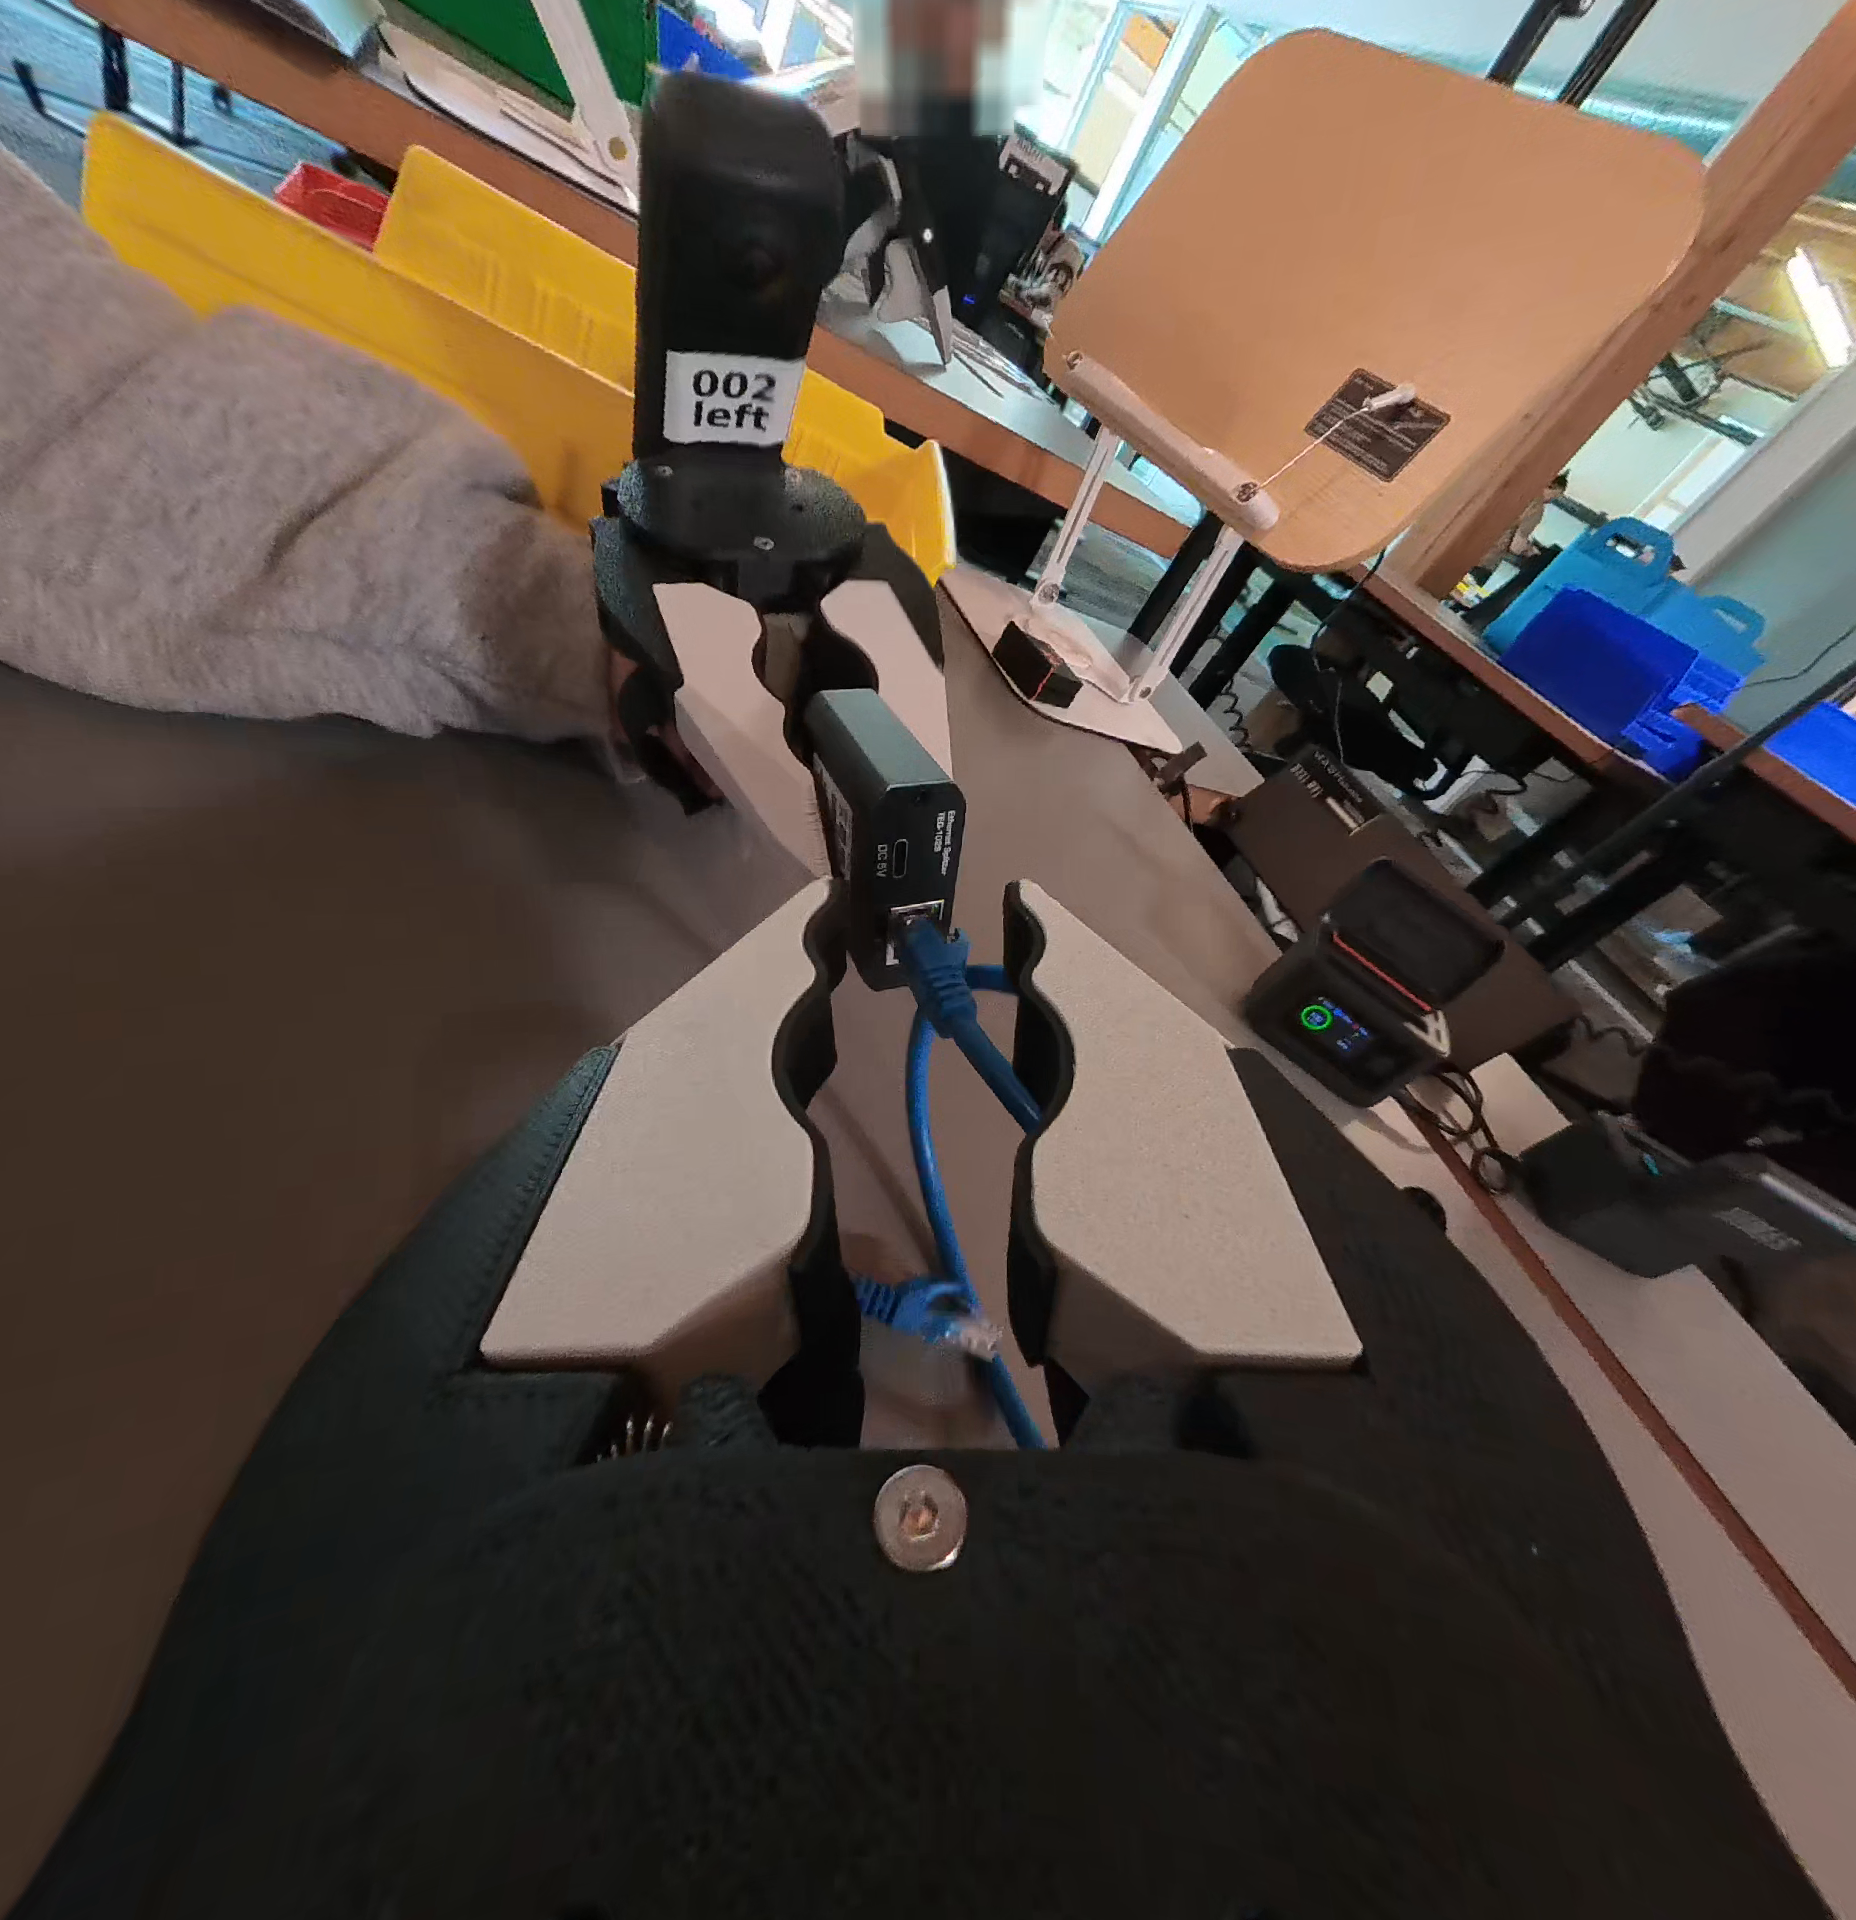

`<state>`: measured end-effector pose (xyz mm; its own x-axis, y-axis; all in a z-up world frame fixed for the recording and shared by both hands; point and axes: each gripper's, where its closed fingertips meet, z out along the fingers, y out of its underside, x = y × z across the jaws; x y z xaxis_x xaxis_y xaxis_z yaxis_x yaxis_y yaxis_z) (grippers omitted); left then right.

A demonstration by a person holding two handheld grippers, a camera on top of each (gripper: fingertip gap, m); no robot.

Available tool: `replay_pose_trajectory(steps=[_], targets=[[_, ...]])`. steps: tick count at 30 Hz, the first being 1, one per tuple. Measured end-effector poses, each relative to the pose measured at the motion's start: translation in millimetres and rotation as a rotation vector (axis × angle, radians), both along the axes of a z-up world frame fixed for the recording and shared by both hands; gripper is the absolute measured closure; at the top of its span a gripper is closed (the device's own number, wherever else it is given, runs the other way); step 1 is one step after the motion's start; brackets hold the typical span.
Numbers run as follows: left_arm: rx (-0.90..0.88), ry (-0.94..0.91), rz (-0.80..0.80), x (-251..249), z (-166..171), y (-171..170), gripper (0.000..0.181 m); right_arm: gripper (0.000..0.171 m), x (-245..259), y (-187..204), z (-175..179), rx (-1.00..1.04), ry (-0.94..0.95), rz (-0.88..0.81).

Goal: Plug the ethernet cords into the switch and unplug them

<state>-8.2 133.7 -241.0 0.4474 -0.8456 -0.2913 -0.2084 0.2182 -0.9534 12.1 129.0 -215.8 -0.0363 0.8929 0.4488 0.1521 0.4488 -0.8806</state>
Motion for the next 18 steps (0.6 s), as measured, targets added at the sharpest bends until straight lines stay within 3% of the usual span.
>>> replay_pose_trajectory(steps=[7, 14, 18], targets=[[0.064, 0.163, 0.016, 4.7, -17.0, -0.9, 0.160, 0.149, 1.6, 2.4, -32.1, 0.183, -0.169, -0.039], [0.063, 0.232, 0.008, 6.1, -27.8, -2.2, 0.160, 0.155, -0.1, 7.1, -42.4, 0.261, -0.223, -0.076], [0.042, 0.266, -0.019, 4.5, -33.1, -5.8, 0.160, 0.150, -3.0, 3.5, -49.8, 0.232, -0.265, -0.069]])
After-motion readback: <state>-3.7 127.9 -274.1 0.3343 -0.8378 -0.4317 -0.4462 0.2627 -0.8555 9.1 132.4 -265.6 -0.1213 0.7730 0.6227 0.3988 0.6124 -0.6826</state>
